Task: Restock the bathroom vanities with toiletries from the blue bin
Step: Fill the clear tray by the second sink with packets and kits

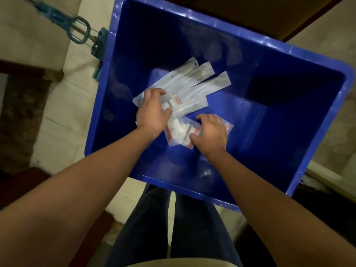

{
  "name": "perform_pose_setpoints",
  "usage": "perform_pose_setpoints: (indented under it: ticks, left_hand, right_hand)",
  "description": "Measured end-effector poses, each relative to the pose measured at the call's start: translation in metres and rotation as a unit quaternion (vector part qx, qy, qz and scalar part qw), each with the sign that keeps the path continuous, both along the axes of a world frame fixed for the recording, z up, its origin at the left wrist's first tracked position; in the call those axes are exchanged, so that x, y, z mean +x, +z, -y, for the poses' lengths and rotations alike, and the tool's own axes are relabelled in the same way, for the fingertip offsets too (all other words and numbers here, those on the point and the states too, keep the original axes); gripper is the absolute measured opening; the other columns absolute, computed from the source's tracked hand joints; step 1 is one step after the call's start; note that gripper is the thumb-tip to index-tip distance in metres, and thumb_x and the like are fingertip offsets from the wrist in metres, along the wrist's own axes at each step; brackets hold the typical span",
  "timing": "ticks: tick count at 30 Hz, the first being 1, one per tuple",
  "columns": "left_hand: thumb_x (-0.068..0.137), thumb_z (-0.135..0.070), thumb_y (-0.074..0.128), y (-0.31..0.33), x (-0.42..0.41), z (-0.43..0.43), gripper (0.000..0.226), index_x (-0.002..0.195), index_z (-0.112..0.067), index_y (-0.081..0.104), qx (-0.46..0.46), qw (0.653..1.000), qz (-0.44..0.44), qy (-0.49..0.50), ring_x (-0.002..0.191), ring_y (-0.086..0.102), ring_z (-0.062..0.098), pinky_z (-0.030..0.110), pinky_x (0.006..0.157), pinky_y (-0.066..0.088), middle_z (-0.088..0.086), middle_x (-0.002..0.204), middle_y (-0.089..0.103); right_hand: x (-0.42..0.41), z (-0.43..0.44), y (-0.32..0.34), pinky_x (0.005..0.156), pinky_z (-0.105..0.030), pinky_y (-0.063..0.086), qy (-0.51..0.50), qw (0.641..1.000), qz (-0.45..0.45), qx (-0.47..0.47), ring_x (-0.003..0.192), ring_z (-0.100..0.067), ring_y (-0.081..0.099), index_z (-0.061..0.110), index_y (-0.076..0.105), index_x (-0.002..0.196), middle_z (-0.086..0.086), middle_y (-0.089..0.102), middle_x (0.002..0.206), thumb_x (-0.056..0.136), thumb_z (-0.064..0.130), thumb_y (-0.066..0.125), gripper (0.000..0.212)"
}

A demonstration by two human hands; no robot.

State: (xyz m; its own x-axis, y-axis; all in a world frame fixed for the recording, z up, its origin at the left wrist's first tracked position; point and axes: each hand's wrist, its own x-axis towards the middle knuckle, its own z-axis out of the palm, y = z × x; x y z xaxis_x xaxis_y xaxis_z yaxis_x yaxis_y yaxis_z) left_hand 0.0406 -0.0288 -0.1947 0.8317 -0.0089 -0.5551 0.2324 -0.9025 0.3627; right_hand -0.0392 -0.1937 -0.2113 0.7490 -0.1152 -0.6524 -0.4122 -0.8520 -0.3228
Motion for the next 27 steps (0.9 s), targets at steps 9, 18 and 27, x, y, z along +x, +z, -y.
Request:
perform_pose_setpoints:
  ticks: [9,18,27]
  left_hand:
    - [0.082,-0.027,0.074,-0.016,-0.002,0.001,0.055,0.129,-0.022,0.045,0.027,1.000,0.008,0.000,0.112,0.053,0.018,0.036,0.074,0.049,-0.001,0.136,0.041]
    - [0.090,-0.029,0.064,-0.020,-0.009,-0.002,0.025,0.110,-0.017,0.055,0.055,0.998,-0.022,-0.008,0.090,0.060,0.023,0.035,0.070,0.051,0.001,0.118,0.053]
    - [0.094,-0.033,0.058,0.008,-0.006,-0.002,0.018,0.102,-0.017,0.058,0.048,0.999,-0.003,-0.007,0.081,0.057,0.018,0.031,0.066,0.044,-0.001,0.111,0.058]
  right_hand:
    - [-0.002,-0.006,-0.018,0.089,-0.033,0.033,0.031,0.997,0.045,-0.056,0.106,-0.024,0.046,0.020,0.055,0.113,-0.001,0.059,0.108,0.075,0.039,0.076,0.047]
    - [-0.002,-0.005,-0.021,0.090,-0.035,0.034,0.030,0.997,0.023,-0.065,0.107,-0.025,0.049,0.019,0.067,0.096,-0.002,0.063,0.100,0.081,0.040,0.066,0.026]
    - [-0.001,0.006,0.007,0.059,-0.028,0.040,-0.143,0.987,-0.064,0.037,0.076,-0.018,0.057,0.022,0.055,0.078,0.006,0.061,0.076,0.086,0.026,0.058,0.009]
